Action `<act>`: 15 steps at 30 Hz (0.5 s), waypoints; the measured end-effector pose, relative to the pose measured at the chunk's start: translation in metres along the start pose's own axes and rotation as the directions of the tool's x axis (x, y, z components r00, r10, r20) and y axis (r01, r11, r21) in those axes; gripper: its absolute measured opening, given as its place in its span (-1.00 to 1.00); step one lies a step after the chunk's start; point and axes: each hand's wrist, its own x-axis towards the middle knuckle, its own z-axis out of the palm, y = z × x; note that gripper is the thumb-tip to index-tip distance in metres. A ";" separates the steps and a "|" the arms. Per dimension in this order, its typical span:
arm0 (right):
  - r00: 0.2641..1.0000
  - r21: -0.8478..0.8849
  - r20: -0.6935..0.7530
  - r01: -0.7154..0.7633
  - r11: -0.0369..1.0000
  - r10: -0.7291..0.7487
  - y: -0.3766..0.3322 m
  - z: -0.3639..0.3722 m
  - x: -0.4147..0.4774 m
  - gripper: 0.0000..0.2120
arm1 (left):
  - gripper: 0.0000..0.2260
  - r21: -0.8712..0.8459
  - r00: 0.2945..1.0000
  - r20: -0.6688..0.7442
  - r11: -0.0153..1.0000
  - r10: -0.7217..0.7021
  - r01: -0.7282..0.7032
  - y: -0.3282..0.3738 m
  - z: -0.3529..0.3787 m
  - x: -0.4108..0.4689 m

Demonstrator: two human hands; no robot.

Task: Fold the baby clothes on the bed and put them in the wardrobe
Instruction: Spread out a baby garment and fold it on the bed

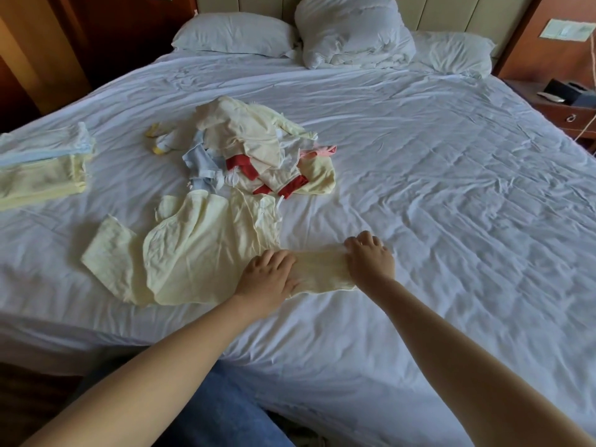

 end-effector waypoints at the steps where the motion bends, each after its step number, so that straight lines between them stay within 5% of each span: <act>1: 0.998 -0.052 -0.031 0.053 0.997 -0.055 -0.001 0.001 0.000 -0.64 | -0.46 -0.076 0.999 0.038 0.997 -0.019 0.022 -0.001 -0.003 0.000; 6: 0.958 0.198 -0.061 0.287 0.937 -0.280 -0.027 -0.011 0.001 -0.62 | -0.72 -0.393 0.992 -0.107 0.920 -0.064 0.017 -0.023 -0.019 0.001; 9: 0.916 0.277 -0.032 0.392 0.877 -0.399 -0.052 -0.020 0.005 -0.69 | -0.82 -0.321 0.953 -0.261 0.945 -0.155 0.066 -0.044 -0.021 0.000; 15: 0.893 0.382 0.014 0.411 0.828 -0.450 -0.122 -0.033 0.045 -0.65 | -0.68 -0.328 0.938 -0.172 0.916 -0.300 0.233 -0.068 -0.015 -0.012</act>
